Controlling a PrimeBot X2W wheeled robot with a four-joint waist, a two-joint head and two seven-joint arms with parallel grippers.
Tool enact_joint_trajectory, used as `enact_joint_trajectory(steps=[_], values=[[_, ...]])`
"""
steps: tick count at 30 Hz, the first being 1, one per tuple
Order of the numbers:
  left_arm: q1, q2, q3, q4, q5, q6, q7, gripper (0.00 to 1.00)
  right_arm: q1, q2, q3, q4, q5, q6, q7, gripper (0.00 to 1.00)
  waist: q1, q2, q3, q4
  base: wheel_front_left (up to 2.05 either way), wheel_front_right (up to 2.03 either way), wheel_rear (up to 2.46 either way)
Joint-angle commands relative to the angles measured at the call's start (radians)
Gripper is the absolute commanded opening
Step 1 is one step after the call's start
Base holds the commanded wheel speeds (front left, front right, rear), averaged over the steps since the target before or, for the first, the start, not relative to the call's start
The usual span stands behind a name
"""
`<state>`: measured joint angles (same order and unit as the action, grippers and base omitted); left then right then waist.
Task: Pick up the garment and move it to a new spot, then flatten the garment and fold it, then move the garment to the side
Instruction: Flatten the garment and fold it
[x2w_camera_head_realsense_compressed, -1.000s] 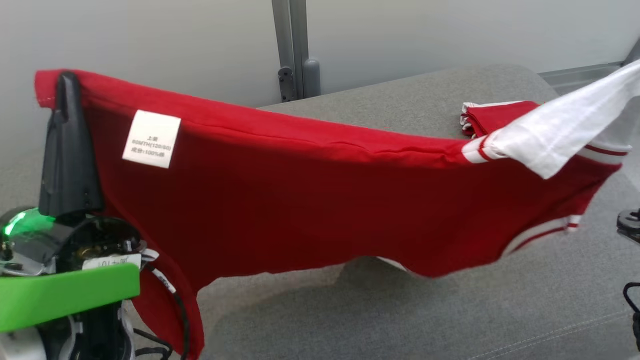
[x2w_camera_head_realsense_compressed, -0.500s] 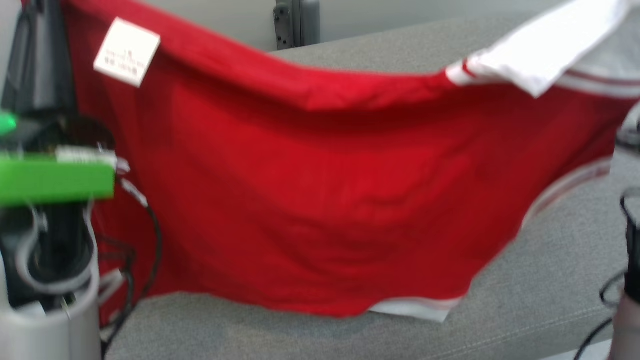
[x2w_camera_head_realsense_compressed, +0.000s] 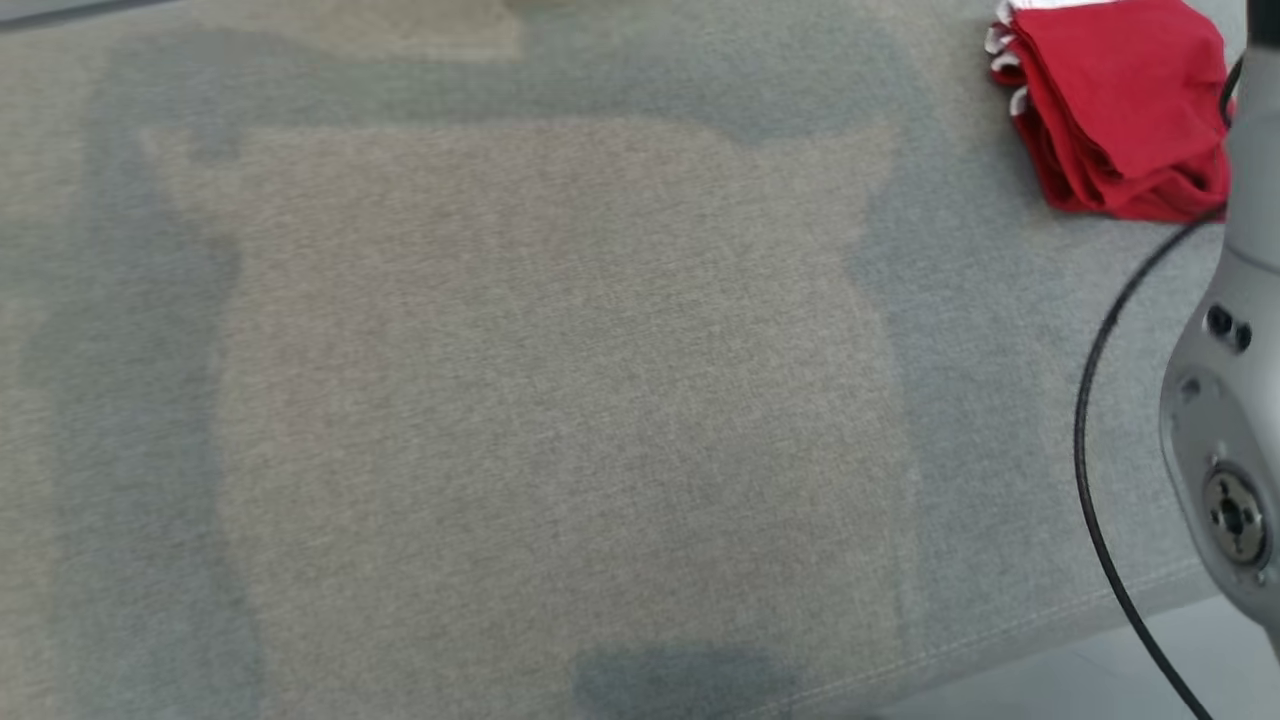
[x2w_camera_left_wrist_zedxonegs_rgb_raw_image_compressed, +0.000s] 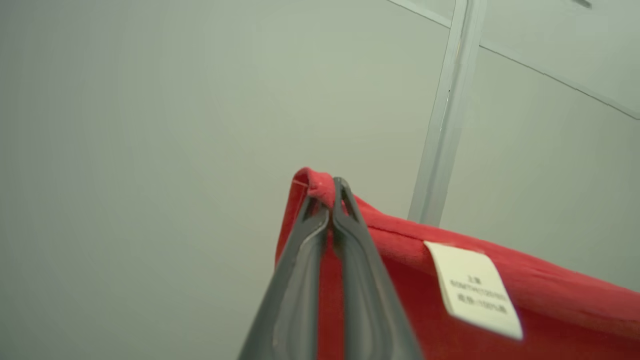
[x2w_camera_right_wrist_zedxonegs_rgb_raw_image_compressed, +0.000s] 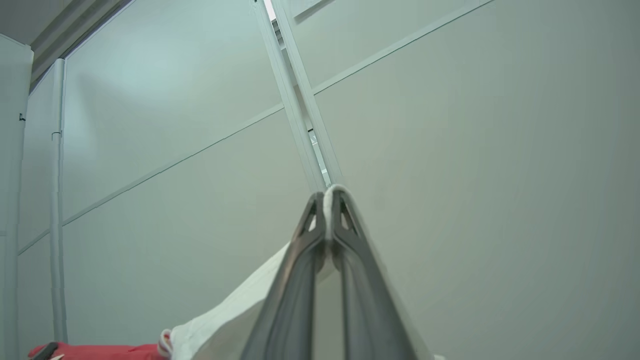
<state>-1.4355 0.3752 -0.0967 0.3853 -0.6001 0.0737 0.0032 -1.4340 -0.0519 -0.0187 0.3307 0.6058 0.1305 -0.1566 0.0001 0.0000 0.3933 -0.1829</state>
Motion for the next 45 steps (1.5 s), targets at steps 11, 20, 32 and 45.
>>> enact_joint_trajectory(steps=[11,20,32,45], values=[[0.047,0.034,0.029,0.331,-0.020,-0.119,-0.194,0.00,0.172,0.000,0.310,0.113,0.213,0.000,-0.104,0.00,-0.0001,0.0000,0.254,-0.065,0.00,0.00,0.00],[0.134,0.006,0.050,0.393,-0.074,-0.183,-0.253,0.00,0.330,-0.026,0.360,0.043,0.283,0.000,-0.109,0.00,-0.0001,0.0000,0.274,-0.029,0.00,0.00,0.00],[0.311,0.022,0.064,0.200,-0.224,-0.205,-0.269,0.00,0.538,-0.112,0.355,-0.145,0.343,0.000,-0.109,0.00,-0.0001,0.0000,0.181,0.022,0.00,0.00,0.00],[0.889,-0.033,0.119,-0.132,-0.346,-0.205,-0.269,0.00,0.992,-0.187,0.327,-0.316,0.386,0.000,-0.110,0.00,-0.0001,0.0000,-0.030,0.094,0.00,0.00,0.00]])
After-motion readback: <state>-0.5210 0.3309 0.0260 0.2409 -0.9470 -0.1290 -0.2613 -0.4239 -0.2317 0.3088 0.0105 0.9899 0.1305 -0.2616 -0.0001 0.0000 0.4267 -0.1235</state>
